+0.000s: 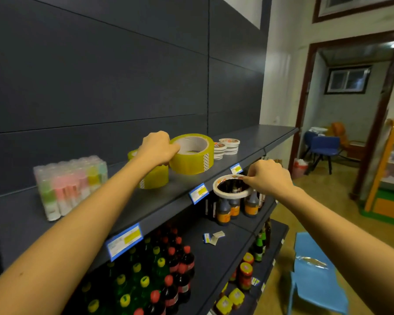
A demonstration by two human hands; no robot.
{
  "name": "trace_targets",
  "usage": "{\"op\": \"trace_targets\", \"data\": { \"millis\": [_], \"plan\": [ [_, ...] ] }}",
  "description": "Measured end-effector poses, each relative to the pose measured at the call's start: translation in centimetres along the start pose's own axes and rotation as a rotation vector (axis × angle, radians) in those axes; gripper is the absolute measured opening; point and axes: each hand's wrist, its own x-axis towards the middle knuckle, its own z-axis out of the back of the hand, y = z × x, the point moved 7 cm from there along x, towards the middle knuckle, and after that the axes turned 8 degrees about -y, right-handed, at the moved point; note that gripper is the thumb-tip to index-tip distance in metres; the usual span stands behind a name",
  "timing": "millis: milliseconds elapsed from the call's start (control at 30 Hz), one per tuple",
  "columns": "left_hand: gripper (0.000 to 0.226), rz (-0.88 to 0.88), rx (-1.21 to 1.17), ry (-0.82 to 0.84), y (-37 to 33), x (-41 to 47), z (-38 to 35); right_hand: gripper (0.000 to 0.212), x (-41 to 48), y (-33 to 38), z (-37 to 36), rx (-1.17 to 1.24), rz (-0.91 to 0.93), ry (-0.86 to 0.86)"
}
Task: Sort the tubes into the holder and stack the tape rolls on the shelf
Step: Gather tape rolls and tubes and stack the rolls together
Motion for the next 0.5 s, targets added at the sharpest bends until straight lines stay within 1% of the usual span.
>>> {"op": "trace_targets", "data": {
  "millis": [133,300,400,500],
  "plan": [
    [0.019,0.032,0.014,-0.025,-1.1,5.4,-3.2,0.031,5.7,-3.0,-1.1,0.079,-0.046,-0.032],
    [0.021,0.151,0.061,-0.002,0.0,9.7,-6.8,0.029,11.1,-5.5,-3.7,0.142,-0.059,-0.016],
    [0.02,0.203,0.138,-0.019,0.6,11.4,-8.4,0.034,14.0,-6.7,-5.6,0.176,-0.051,-0.005],
    [0.02,0.259,0.235,-0.026,1.0,12.7,-10.0,0.029,17.3,-7.4,-7.8,0.232,-0.032,0.03]
  ]
}}
